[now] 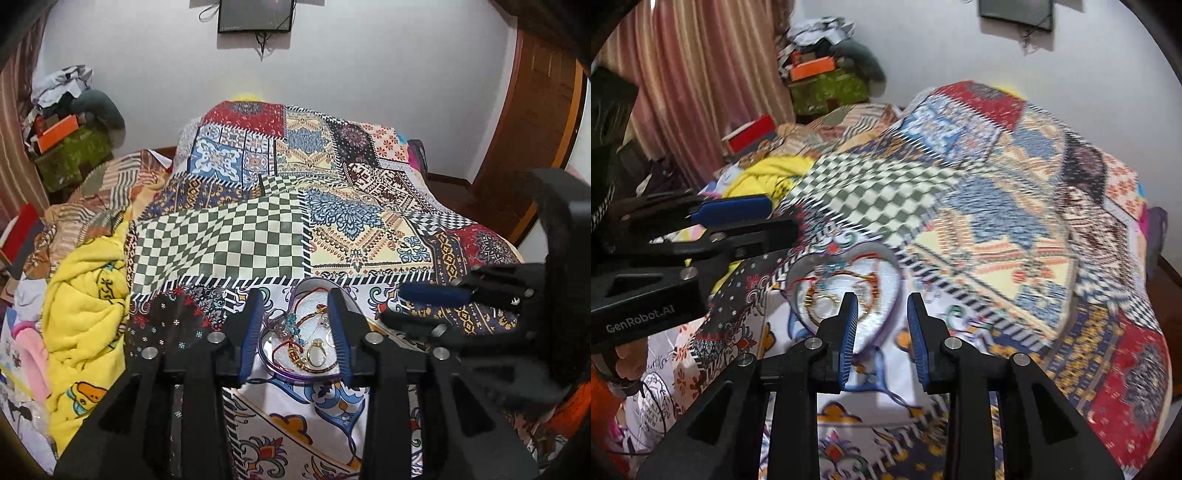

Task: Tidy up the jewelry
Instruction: 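Move both tools back to the last silver ring on the quilt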

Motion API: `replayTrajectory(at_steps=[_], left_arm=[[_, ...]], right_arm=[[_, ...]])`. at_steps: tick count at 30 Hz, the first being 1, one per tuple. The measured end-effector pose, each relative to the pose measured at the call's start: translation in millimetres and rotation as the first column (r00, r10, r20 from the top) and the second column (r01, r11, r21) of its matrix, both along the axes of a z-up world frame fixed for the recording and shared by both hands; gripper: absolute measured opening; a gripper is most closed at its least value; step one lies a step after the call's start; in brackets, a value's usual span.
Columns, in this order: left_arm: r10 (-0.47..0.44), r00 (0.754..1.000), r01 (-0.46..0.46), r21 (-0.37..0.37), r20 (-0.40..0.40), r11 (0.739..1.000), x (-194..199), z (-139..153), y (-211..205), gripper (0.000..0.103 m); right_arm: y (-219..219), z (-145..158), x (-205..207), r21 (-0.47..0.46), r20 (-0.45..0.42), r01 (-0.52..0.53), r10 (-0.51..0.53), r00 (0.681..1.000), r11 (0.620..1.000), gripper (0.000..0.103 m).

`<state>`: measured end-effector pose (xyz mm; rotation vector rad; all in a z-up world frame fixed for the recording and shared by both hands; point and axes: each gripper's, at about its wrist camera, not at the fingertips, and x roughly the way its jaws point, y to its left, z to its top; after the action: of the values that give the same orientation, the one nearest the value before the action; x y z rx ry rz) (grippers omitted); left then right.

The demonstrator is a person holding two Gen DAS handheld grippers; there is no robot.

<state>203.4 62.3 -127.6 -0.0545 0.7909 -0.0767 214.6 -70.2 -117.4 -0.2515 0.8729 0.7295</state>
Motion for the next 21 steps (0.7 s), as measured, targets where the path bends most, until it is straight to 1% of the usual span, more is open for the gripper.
replayTrajectory(at_steps=[2, 4, 9, 11, 17, 21], left_arm=[[-0.003, 1.000, 0.003, 0.010, 0.001, 1.000, -5, 3, -6, 0.040], [-0.011, 1.000, 0.012, 0.014, -0.004, 1.000, -9, 4, -11, 0.040], [-0.049, 0.998, 0.049, 0.004, -0.041, 0.999, -17, -2, -30, 0.042], [-0.064, 0.996, 0.064, -0.006, -0.060, 0.998, -20, -7, -39, 0.045], [-0.110, 0.985, 0.106, -0.033, -0.129, 0.994, -25, -29, -68, 0.045], [-0.148, 0.975, 0.145, -0.031, -0.166, 0.989, -26, -42, -86, 0.045]], right_arm=[[-12, 6, 1, 0.001, 0.014, 0.031, -0.031, 0.999, 1.000, 0.025], [-27, 11, 1, 0.001, 0.027, 0.064, -0.064, 0.998, 0.998, 0.025], [-62, 18, 0, -0.007, 0.037, 0.137, -0.137, 0.990, 0.990, 0.026], [-75, 16, -2, -0.013, 0.034, 0.161, -0.160, 0.987, 0.987, 0.026], [-95, 3, -9, -0.038, 0.003, 0.184, -0.184, 0.983, 0.982, 0.026], [-106, -7, -16, -0.042, -0.028, 0.191, -0.193, 0.981, 0.981, 0.026]])
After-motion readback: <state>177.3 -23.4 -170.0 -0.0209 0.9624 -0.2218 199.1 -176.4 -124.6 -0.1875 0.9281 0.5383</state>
